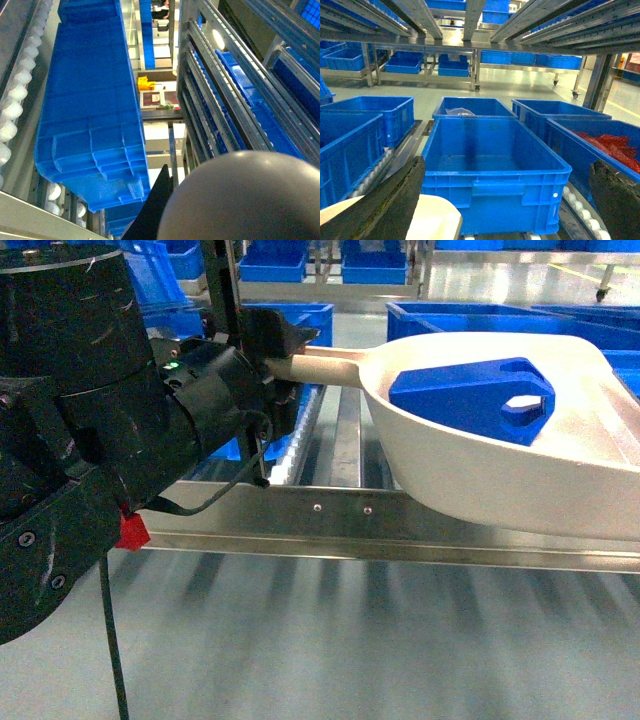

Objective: Place part in tray to right shelf

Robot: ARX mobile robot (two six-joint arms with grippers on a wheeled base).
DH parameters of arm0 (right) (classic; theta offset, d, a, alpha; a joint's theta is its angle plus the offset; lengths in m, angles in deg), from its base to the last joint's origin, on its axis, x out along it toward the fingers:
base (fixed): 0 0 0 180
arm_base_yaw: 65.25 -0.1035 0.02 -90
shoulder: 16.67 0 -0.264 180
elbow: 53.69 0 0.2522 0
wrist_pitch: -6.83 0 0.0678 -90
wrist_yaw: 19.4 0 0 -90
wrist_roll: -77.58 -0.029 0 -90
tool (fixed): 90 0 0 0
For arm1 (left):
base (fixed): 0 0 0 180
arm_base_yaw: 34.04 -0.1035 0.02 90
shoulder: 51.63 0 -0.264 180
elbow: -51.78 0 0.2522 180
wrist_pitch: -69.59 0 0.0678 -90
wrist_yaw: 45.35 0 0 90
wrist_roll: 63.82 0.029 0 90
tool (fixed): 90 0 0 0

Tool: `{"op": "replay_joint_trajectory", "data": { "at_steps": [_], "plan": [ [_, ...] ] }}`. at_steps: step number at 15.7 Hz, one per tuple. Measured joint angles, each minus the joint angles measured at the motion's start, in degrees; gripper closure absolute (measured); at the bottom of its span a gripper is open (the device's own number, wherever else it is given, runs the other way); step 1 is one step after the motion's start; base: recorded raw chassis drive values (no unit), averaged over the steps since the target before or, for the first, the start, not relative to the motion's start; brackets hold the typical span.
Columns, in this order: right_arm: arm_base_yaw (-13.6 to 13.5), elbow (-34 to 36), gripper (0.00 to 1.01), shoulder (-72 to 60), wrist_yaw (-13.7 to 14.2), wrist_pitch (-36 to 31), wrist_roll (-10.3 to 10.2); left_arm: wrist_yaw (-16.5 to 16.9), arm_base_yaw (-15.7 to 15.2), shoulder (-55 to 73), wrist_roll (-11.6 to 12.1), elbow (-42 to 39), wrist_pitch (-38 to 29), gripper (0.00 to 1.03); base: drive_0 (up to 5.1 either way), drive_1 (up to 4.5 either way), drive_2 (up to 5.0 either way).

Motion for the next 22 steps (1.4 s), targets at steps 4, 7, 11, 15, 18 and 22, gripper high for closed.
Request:
{"op": "replay_joint_trajectory", "data": {
  "at_steps": [4, 7, 11, 15, 18, 22],
  "plan": [
    [0.0, 0.0, 0.03, 0.0, 0.0, 0.0, 0.0, 0.0, 0.0, 0.0, 0.0, 0.0, 0.0, 0.9, 0.0, 0.0, 0.0],
    [0.0, 0.0, 0.03, 0.0, 0.0, 0.0, 0.0, 0.0, 0.0, 0.0, 0.0, 0.0, 0.0, 0.9, 0.0, 0.0, 0.0],
    [0.0, 0.0, 0.03, 0.0, 0.0, 0.0, 0.0, 0.0, 0.0, 0.0, 0.0, 0.0, 0.0, 0.9, 0.0, 0.0, 0.0],
    [0.0, 0.0, 0.03, 0.0, 0.0, 0.0, 0.0, 0.0, 0.0, 0.0, 0.0, 0.0, 0.0, 0.9, 0.0, 0.0, 0.0],
    [0.0, 0.0, 0.03, 0.0, 0.0, 0.0, 0.0, 0.0, 0.0, 0.0, 0.0, 0.0, 0.1, 0.9, 0.0, 0.0, 0.0],
    [0.0, 0.0, 0.03, 0.1, 0.0, 0.0, 0.0, -17.4, 1.6, -9.6, 12.1, 0.5, 17.6, 0.9, 0.0, 0.0, 0.0]
  ]
}}
